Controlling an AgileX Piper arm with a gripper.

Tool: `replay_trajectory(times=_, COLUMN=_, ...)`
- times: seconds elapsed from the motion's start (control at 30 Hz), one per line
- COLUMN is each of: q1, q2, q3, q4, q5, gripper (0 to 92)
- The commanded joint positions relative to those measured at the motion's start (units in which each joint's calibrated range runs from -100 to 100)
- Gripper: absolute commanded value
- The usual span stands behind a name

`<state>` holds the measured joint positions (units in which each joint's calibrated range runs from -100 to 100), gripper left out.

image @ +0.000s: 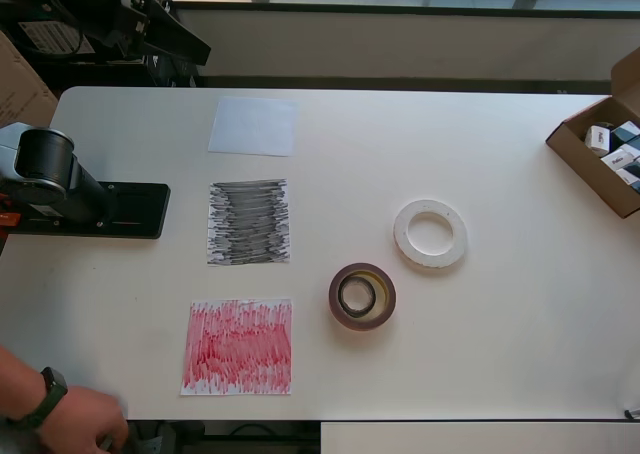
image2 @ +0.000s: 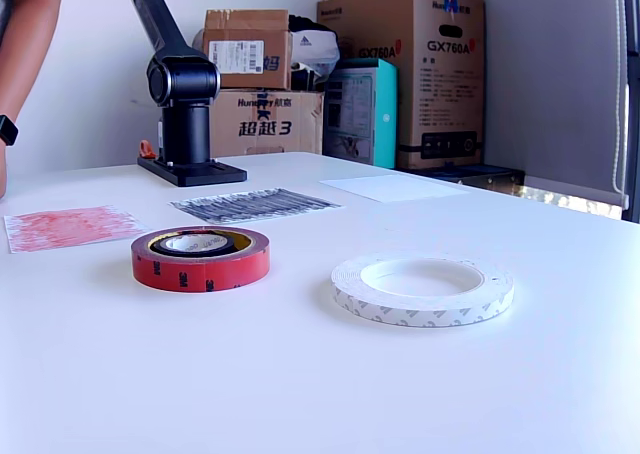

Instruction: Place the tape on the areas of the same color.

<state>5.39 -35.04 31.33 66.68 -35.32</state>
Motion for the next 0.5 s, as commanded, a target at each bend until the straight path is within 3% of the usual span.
replay_trajectory(times=0.0, q1=-0.25, q2=20.92, q3=-24.92, q4=0.74, q5=13.96, gripper=0.1)
replay_trajectory(times=0.47, q1=-1.19, q2=38.69, q3=-33.55, q4=0.74, q5=20.51, gripper=0.1)
